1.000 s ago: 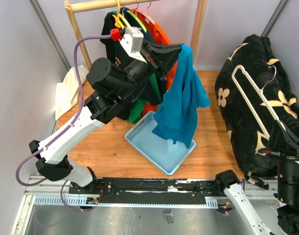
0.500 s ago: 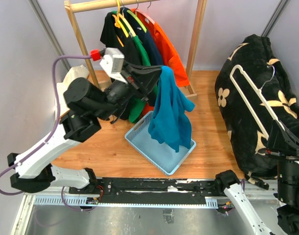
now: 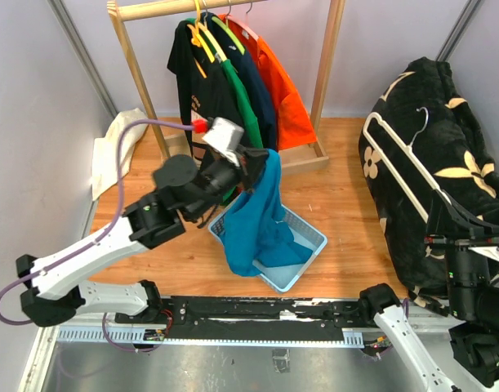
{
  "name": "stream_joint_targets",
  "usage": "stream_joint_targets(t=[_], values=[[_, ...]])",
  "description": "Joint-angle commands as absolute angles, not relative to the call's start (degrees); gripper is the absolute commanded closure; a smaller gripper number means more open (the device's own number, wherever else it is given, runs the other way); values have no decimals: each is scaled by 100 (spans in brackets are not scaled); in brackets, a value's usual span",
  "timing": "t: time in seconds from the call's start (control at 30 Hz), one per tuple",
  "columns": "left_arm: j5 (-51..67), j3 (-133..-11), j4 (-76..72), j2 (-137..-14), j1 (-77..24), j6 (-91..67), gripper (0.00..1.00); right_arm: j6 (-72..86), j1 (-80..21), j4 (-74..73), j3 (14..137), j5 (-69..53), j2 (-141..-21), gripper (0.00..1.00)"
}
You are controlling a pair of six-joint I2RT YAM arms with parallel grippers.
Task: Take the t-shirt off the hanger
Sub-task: Place the T-shirt in the bin.
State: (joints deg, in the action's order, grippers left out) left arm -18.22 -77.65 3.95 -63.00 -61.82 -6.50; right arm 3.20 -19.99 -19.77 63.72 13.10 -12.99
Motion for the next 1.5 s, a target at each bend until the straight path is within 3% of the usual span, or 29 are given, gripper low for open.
stream_joint_targets(t=[0.0, 0.5, 1.03, 1.1, 1.3, 1.47], values=[[-2147, -7448, 51, -6622, -6308, -694, 99, 469, -2112, -1542, 6228, 1204, -1433, 99], [-1873, -4982, -162, -5891, -6728, -1889, 100, 583, -2109, -534, 5742, 1076, -2102, 99], [-1253, -4053, -61, -7240, -6803, -2615, 99, 604, -2110, 444, 5889, 650, -3090, 99], [-1165, -4200, 18, -7418, -6809, -2626, 84, 606, -2112, 550, 5896, 585, -3195, 99], [-1299, -4272, 179, -7047, -6814, -2559, 13, 535, -2110, 767, 5906, 386, -3393, 99], [-1382, -4351, 502, -6512, -6812, -2632, 9, 519, -2109, 1086, 5886, 309, -3573, 99]])
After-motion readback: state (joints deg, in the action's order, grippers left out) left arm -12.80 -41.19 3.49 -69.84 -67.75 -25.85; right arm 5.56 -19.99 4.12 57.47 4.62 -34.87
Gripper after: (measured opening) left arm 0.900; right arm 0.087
